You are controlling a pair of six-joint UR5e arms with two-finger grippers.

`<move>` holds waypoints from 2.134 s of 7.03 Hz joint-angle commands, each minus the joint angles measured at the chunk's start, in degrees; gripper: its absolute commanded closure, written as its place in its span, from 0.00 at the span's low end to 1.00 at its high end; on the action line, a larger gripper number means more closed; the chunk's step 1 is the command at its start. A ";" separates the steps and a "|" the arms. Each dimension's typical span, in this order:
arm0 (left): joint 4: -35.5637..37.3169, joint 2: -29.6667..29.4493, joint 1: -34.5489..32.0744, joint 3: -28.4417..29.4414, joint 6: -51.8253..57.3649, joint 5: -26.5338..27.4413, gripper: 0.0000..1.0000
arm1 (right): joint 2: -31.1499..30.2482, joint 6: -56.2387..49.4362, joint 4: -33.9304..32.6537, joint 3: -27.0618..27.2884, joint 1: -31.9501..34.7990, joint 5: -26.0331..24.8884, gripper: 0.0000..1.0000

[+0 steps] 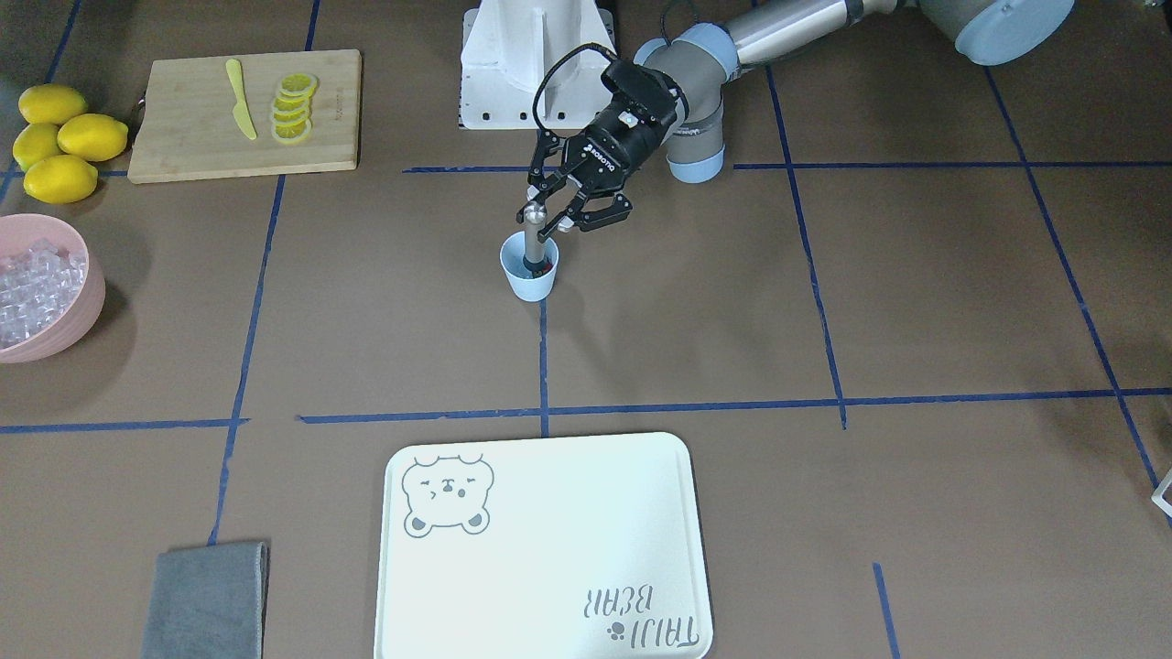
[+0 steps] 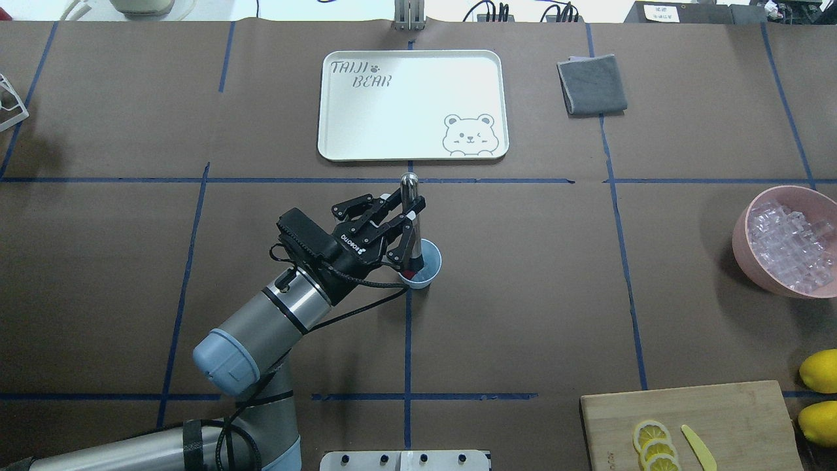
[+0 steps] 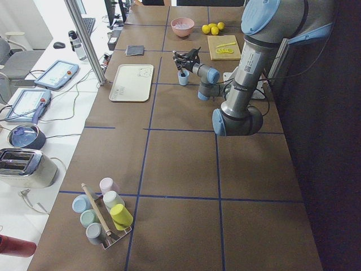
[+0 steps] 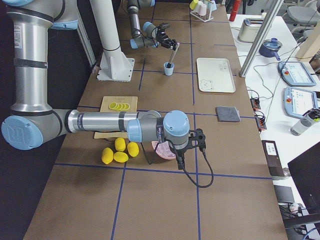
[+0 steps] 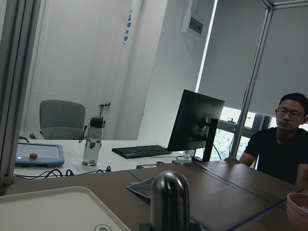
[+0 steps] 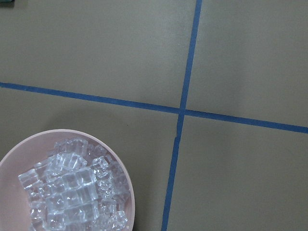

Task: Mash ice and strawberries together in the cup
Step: 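Lower the muddler into the light-blue cup and press down with the left gripper, then lift the muddler out of the cup and carry it away with the left gripper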

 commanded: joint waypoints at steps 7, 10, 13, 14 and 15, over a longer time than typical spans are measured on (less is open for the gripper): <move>9.34 9.53 -19.75 -16.14 -16.45 -23.46 1.00 | 0.32 -0.09 0.18 0.00 0.00 0.00 0.01; 18.54 17.26 -34.60 -16.05 -33.70 -42.78 1.00 | 0.32 0.00 0.18 0.26 0.00 0.87 0.01; 26.61 26.40 -42.89 -15.00 -45.50 -56.25 1.00 | 0.23 0.09 0.35 -0.35 0.00 1.58 0.01; 34.06 28.96 -46.83 -15.00 -45.43 -63.44 1.00 | 0.32 0.35 0.44 -0.35 0.00 1.50 0.01; 39.44 31.50 -51.66 -15.00 -45.00 -71.87 1.00 | 0.32 0.61 0.61 0.17 0.00 1.49 0.01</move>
